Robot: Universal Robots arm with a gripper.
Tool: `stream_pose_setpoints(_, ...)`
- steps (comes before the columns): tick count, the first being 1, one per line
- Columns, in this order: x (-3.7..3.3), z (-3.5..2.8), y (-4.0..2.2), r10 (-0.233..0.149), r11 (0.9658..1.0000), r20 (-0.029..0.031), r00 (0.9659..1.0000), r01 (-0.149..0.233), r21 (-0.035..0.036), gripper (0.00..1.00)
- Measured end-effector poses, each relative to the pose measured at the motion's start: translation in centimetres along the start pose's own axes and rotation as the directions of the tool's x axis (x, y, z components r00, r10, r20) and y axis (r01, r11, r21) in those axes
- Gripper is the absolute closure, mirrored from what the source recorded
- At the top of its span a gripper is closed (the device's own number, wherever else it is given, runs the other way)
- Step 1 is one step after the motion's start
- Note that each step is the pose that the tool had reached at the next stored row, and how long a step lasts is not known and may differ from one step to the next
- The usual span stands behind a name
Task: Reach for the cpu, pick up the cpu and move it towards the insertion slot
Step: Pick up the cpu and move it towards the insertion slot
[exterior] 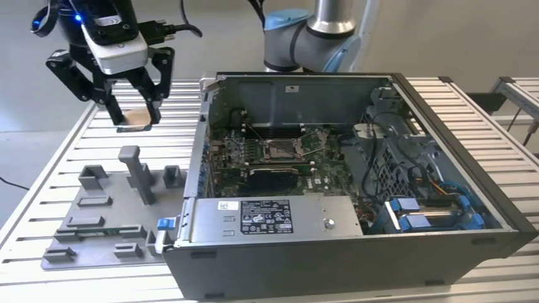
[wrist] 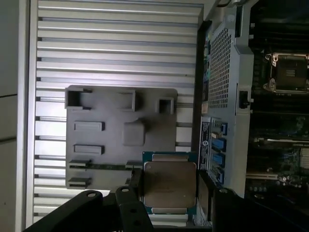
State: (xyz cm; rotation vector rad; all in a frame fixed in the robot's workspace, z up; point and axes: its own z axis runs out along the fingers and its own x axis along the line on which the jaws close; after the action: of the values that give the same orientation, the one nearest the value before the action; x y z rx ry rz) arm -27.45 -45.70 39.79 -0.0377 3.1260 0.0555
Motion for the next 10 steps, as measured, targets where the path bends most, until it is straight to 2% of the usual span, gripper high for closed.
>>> stream_pose_setpoints(10,-4.45,0.07,-0.11,0.0,1.0,-0.0002,1.0,0.0,-0.0001,1.0)
